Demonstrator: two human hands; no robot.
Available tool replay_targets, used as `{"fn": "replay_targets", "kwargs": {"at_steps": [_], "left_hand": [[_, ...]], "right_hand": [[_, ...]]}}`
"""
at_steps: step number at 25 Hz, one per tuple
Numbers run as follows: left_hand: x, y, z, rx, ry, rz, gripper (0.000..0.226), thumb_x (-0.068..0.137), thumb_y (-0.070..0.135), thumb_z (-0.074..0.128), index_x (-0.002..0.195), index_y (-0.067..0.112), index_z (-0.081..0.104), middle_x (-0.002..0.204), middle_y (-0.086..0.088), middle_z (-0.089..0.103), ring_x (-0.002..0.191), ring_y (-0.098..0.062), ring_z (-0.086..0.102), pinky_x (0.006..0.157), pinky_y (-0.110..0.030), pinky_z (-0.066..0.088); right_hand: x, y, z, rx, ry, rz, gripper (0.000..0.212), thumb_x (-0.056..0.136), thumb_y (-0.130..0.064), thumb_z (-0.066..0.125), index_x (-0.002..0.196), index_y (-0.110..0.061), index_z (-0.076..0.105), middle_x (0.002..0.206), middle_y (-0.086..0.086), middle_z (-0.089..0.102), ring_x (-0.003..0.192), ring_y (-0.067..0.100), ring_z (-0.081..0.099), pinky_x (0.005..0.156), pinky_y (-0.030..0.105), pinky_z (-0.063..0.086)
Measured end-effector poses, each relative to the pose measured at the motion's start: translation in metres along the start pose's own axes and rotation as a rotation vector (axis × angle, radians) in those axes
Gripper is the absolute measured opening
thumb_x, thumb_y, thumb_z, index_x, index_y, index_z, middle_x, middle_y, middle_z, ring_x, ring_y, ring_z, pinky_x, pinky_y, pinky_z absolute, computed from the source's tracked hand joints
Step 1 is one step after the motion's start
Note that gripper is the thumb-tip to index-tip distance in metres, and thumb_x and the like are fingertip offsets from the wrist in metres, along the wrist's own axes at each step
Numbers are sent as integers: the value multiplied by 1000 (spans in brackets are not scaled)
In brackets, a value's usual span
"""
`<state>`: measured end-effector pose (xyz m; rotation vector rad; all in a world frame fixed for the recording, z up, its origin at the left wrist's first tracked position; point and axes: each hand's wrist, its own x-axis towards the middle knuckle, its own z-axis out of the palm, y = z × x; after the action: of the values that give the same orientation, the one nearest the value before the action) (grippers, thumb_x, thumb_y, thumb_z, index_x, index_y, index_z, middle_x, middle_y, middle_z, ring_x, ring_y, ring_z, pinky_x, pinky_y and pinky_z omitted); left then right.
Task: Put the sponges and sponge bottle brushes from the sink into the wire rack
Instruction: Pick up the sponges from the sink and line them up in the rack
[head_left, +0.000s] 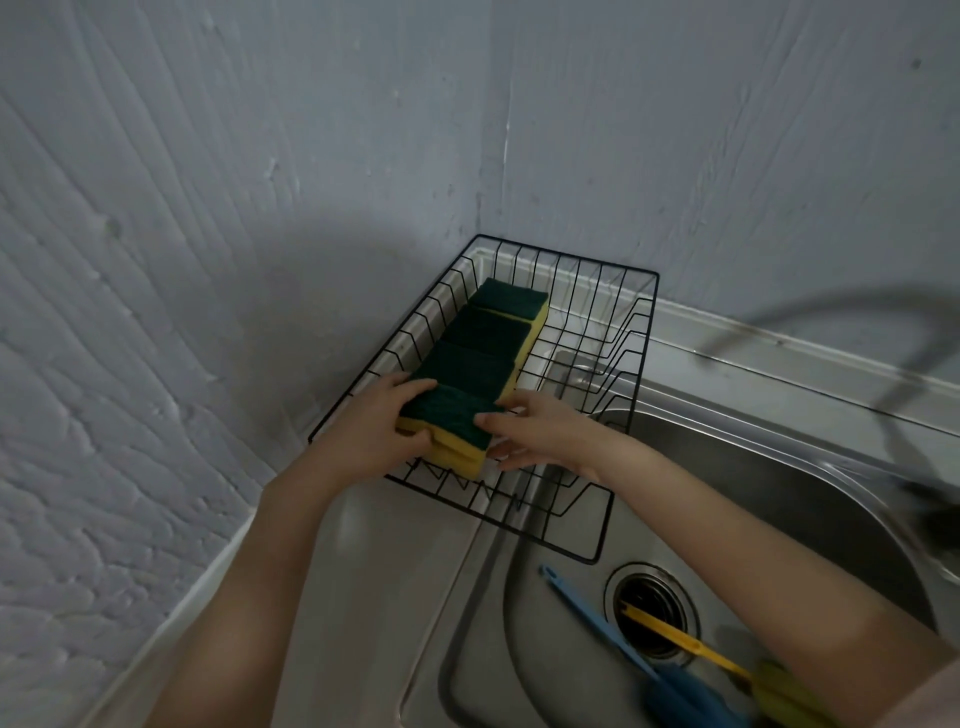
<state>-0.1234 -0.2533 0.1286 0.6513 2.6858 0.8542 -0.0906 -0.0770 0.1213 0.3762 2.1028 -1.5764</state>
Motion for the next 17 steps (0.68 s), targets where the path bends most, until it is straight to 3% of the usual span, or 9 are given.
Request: {"fn": "replay_targets", "kwargs": {"at_steps": [5,7,9,13,17], "left_hand": [[4,-6,9,91,-52,-55,62,84,11,56,139,13,27,143,-14,34,127,-26,38,105,-31,33],[4,-8,12,118,-74,-68,63,85,11,55,139,13,25,144,-14,33,128,-26,37,105,-28,32],[6,-7,13,143,-95,-72,62,86,12,54,140,14,23,146,-13,31,129,-26,36,104,-27,32],[9,-3,11,181,-118,-62,60,87,11,53,139,15,24,147,-12,30,131,-27,35,105,-29,31],[7,0,9,145,-88,-59,56,86,10,54,137,13,32,142,-15,38,126,-27,40,102,-30,36]], "right_hand": [[13,2,13,-70,120,-1,44,87,-17,58,126,-3,43,123,21,60,101,30,64,93,38,52],[15,3,18,-199,156,-35,39,87,-19,58,122,-2,49,126,19,59,110,30,61,97,34,49],[15,3,22,-306,216,-64,42,87,-22,58,123,-3,48,128,16,56,115,27,55,87,23,44],[18,9,25,-352,264,-79,59,86,-25,59,132,-1,31,134,16,45,122,26,47,79,20,37],[12,7,17,-367,247,-114,47,89,-24,55,129,-7,36,133,17,48,120,27,50,76,19,38]]}}
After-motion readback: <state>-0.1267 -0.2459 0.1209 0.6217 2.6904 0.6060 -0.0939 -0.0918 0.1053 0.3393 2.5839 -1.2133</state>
